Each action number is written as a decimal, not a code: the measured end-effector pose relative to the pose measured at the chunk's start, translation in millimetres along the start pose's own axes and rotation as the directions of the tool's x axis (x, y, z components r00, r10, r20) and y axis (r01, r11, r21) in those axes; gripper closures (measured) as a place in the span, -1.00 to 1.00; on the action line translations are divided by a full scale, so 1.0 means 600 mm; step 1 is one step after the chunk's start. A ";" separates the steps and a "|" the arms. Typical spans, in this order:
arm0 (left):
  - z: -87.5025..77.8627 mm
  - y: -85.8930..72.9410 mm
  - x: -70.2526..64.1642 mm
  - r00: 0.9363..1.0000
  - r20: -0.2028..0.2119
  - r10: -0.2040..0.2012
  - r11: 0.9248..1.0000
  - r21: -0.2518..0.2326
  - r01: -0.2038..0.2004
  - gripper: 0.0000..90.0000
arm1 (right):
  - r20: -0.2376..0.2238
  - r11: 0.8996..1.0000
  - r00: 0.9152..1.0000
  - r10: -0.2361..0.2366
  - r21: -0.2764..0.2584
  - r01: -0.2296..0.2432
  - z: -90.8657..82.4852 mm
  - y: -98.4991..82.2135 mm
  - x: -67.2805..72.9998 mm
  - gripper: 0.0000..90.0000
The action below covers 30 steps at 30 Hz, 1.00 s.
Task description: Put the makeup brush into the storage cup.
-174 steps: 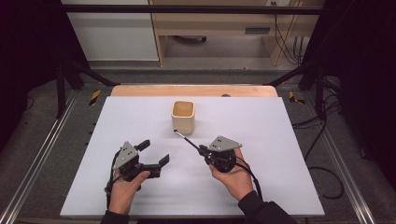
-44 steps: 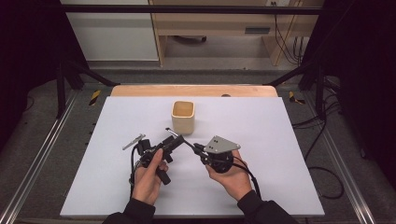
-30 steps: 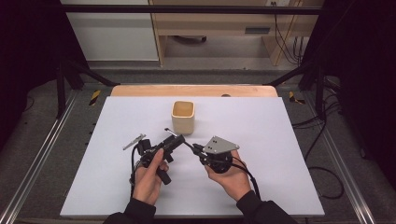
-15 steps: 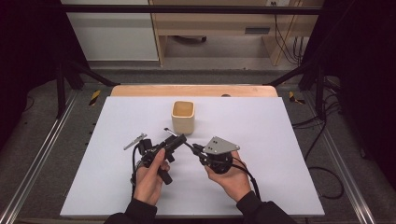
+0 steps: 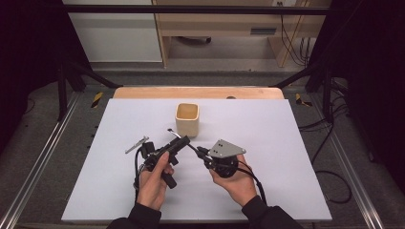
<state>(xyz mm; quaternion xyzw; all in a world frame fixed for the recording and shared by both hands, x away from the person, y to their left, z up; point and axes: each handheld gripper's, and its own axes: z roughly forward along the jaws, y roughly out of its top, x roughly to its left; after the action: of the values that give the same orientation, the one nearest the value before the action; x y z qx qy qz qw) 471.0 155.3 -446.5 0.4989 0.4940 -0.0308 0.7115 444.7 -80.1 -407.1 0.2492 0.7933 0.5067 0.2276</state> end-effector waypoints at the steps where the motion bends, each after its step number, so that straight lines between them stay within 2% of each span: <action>1: 0.000 0.000 0.000 1.000 0.002 -0.002 1.000 0.000 0.002 -0.13 | 0.000 1.000 1.000 0.000 0.000 0.000 0.000 0.000 0.000 0.87; 19: 0.001 -0.005 0.004 0.999 -0.005 -0.034 0.999 0.005 0.034 0.17 | -0.007 1.000 1.000 -0.001 0.001 0.001 0.002 0.000 0.002 0.87; 30: 0.000 -0.005 0.005 0.999 -0.014 -0.047 0.999 -0.005 0.047 0.26 | -0.010 1.000 1.000 0.000 0.002 0.000 0.003 0.000 0.003 0.87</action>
<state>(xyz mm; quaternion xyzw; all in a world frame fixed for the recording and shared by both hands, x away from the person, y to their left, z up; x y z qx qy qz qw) 470.9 154.9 -450.9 0.4856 0.5107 -0.0427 0.7082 444.5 -77.9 -408.2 0.2472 0.7950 0.5070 0.2233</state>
